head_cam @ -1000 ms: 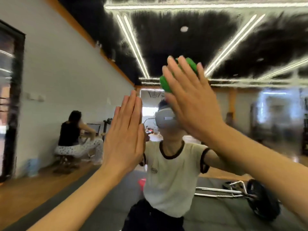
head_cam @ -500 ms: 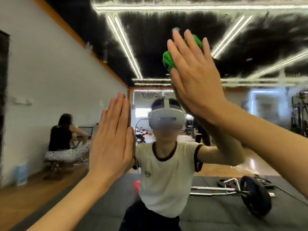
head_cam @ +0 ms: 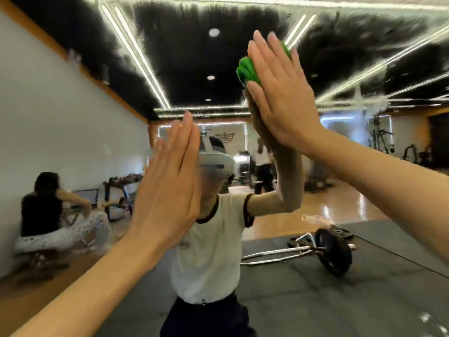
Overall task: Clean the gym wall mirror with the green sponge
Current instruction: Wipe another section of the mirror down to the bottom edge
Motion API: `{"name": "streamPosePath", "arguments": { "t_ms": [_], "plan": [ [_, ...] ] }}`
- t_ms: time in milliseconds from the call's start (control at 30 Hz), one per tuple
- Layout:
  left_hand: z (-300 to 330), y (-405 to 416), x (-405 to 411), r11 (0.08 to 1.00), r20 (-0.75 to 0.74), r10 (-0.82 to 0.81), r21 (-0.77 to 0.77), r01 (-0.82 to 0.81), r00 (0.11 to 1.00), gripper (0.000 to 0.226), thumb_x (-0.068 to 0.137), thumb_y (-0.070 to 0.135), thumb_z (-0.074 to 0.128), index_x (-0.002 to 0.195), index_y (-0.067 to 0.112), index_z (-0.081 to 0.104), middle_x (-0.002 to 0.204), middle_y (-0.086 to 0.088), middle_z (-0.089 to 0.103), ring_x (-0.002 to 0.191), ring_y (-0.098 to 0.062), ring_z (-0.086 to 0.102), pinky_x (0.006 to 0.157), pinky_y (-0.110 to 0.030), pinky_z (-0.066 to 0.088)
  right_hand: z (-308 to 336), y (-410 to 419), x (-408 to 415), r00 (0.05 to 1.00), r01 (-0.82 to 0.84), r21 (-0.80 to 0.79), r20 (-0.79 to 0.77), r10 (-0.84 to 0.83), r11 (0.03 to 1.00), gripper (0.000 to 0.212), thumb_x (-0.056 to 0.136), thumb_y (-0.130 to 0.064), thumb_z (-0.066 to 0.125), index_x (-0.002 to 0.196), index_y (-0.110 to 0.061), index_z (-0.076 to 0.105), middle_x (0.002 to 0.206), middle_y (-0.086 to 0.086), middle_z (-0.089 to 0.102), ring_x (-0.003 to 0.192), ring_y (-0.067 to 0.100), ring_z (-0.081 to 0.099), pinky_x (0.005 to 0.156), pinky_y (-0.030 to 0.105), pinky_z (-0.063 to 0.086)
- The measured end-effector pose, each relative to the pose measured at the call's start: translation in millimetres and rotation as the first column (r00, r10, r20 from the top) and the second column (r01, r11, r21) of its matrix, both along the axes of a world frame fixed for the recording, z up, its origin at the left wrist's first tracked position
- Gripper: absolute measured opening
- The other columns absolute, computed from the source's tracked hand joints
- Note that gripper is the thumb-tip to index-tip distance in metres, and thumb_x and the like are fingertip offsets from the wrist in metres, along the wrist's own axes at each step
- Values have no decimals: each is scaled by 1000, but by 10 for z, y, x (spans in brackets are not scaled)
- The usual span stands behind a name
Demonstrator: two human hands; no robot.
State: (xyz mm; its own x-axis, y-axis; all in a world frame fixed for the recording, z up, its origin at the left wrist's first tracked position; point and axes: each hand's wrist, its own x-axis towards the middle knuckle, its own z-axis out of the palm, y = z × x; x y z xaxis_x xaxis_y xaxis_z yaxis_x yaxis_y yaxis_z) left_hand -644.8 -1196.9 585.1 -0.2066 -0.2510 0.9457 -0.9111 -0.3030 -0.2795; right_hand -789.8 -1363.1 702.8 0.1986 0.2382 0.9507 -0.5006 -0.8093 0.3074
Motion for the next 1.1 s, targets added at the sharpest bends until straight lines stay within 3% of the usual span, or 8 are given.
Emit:
{"name": "streamPosePath", "arguments": {
  "t_ms": [100, 267, 500, 567, 733, 833, 967, 1100],
  "plan": [
    [151, -277, -164, 998, 25, -53, -26, 54, 998, 61, 104, 12, 36, 160, 0, 14, 169, -13, 8, 157, -24, 4, 126, -30, -6, -470, -41, 3, 999, -11, 35, 38, 10, 999, 55, 108, -29, 29, 157, -4, 27, 165, 14, 23, 154, 29, 15, 126, 42, 2],
    [162, -491, -138, 999, 73, 20, -39, -17, 997, 72, 103, 13, 54, 160, -2, 13, 169, -16, 6, 157, -27, 3, 127, -36, -4, -1837, -176, -267, 975, 57, -107, -209, -78, 993, 53, 111, -34, 23, 158, -10, 21, 165, 7, 22, 155, 25, 14, 125, 44, 12],
    [149, -525, -114, 997, 89, 31, -74, -25, 996, 61, 104, 14, 35, 160, -1, 14, 169, -17, 8, 156, -27, 2, 127, -35, -5, -124, -72, 5, 986, -36, 153, 163, 11, 988, 61, 105, -37, 20, 158, -6, 24, 166, 12, 21, 155, 28, 12, 123, 34, -6],
    [142, -512, -120, 998, 84, 21, -64, -16, 996, 60, 106, 17, 31, 160, -1, 12, 169, -16, 6, 157, -27, 2, 128, -35, -3, -389, -63, 59, 982, -47, 169, 188, 15, 985, 58, 107, -33, 22, 158, -5, 23, 166, 13, 20, 155, 28, 11, 124, 38, -4],
    [135, -523, -115, 997, 74, -21, -75, 26, 997, 59, 107, 17, 27, 160, 0, 9, 170, -15, 4, 157, -25, 0, 128, -36, -2, -2118, -30, -135, 979, 100, -55, -175, -108, 993, 56, 110, -34, 23, 160, -9, 15, 168, 4, 12, 156, 23, 6, 127, 42, 4],
    [122, -536, -106, 997, 72, -13, -75, 19, 997, 59, 106, 17, 26, 160, -1, 8, 169, -15, 3, 157, -26, 0, 127, -37, -2, -1688, -97, -131, 983, 45, -47, -177, -53, 998, 55, 110, -34, 24, 159, -9, 20, 165, 5, 18, 155, 22, 9, 127, 40, 2],
    [117, -530, -102, 997, 77, -26, -73, 32, 997, 58, 106, 20, 22, 160, -1, 11, 169, -17, 6, 157, -27, 3, 128, -36, -2, -491, -61, 53, 990, -49, 124, 140, 31, 991, 55, 108, -30, 28, 157, -4, 26, 165, 15, 23, 154, 29, 14, 125, 41, 0],
    [116, -528, -90, 998, 78, -33, -54, 37, 996, 60, 106, 18, 28, 160, -1, 10, 169, -16, 5, 157, -26, 1, 128, -37, 0, -749, -98, 34, 987, -50, 160, 158, 24, 986, 56, 108, -29, 28, 158, -5, 23, 166, 13, 19, 155, 28, 11, 127, 43, 2]
  ]
}}
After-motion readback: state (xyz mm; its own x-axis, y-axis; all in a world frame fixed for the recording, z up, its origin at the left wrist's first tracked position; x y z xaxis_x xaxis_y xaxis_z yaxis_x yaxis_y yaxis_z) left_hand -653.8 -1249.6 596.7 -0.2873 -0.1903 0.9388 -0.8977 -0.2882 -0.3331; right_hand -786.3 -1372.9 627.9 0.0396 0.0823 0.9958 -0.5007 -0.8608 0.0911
